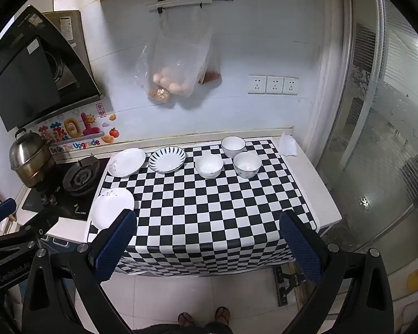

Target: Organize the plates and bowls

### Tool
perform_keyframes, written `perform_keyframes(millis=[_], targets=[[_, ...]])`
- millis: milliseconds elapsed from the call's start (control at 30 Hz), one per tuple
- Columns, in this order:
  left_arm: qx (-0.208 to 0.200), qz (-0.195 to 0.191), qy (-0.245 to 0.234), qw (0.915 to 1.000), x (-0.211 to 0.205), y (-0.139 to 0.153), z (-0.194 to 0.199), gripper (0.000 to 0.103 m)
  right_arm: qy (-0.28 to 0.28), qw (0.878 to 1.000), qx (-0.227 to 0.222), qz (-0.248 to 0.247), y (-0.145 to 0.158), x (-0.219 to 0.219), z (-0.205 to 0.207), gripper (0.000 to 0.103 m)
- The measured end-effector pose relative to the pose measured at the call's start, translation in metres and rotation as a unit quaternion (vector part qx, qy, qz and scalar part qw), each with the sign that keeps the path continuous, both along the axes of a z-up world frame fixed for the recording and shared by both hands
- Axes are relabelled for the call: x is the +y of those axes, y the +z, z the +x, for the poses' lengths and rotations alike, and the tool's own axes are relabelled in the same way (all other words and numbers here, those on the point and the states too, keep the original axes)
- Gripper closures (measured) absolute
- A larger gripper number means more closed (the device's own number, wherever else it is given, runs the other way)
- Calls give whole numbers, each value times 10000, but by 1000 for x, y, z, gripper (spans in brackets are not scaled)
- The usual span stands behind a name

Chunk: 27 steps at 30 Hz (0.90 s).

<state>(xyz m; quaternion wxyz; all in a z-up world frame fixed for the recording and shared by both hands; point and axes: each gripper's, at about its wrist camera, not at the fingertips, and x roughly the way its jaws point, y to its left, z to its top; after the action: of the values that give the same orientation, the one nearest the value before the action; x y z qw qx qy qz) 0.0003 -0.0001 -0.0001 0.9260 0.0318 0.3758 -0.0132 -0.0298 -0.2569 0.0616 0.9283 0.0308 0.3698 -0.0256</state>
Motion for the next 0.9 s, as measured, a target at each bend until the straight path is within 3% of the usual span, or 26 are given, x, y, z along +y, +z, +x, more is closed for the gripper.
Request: perform_keyframes(millis=[900], targets=[[-46,-181,-220,9996,-7,3,-3,0,-34,10000,10,13,-3,-9,-2,0]])
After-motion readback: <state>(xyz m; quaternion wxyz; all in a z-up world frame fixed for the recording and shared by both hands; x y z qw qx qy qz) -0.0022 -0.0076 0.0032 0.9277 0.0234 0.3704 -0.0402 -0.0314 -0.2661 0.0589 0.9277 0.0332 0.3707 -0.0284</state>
